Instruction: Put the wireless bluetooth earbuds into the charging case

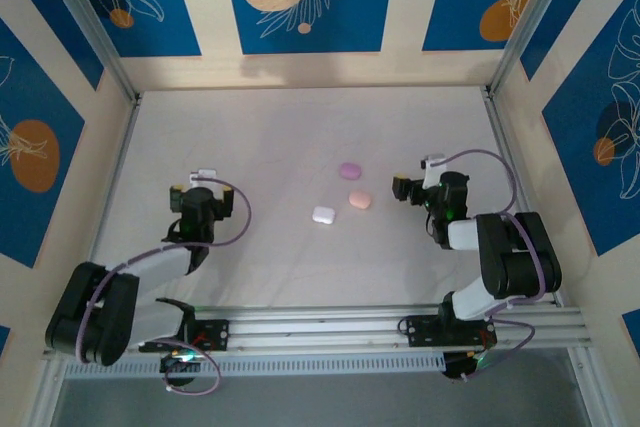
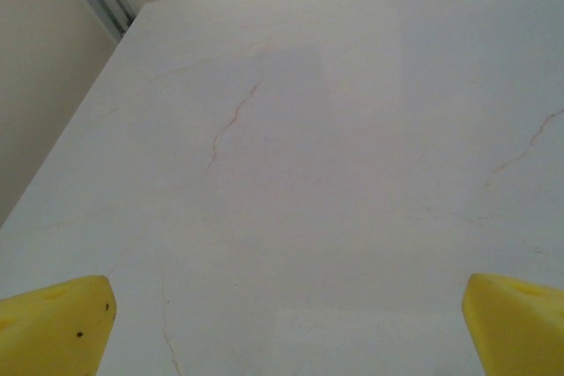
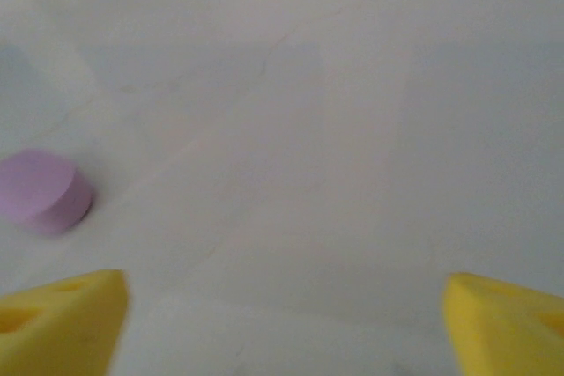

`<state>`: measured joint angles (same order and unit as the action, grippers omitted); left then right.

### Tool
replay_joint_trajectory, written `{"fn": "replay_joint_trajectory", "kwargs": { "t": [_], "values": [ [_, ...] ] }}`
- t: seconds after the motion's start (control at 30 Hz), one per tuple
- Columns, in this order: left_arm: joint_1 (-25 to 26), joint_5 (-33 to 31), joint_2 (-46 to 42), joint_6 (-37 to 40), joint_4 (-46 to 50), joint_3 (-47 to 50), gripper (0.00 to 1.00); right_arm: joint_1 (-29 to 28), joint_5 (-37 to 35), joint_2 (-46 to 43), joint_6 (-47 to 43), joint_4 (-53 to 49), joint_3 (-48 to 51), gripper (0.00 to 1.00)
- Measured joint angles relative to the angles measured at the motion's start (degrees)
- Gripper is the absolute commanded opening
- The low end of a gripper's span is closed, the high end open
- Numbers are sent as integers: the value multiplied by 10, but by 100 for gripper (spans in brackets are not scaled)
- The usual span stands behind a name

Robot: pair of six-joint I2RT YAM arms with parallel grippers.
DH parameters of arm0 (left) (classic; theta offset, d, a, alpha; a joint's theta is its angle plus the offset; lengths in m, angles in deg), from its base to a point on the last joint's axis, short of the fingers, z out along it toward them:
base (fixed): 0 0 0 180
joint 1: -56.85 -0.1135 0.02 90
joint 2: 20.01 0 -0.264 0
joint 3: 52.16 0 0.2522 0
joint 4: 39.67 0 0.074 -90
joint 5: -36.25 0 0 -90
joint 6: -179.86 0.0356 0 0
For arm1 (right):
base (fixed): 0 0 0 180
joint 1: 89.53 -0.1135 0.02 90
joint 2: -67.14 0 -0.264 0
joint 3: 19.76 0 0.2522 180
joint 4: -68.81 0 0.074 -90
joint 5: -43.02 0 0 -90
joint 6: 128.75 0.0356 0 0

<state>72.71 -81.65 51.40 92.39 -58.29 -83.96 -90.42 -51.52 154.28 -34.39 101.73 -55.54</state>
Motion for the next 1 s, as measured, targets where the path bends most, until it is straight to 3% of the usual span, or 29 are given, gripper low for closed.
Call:
{"fn": "replay_joint_trajectory", "kwargs": {
  "t": [0.37,0.57,1.0],
  "values": [
    [-78,98,179,11,-252,13,100,1,-41,0,17,2,-8,99],
    [-104,128,184,-7,-231,-6,100,1,-44,0,17,2,-8,99],
    [-104,150,184,-10,-226,-21,100,1,-45,0,17,2,-8,99]
  ]
}}
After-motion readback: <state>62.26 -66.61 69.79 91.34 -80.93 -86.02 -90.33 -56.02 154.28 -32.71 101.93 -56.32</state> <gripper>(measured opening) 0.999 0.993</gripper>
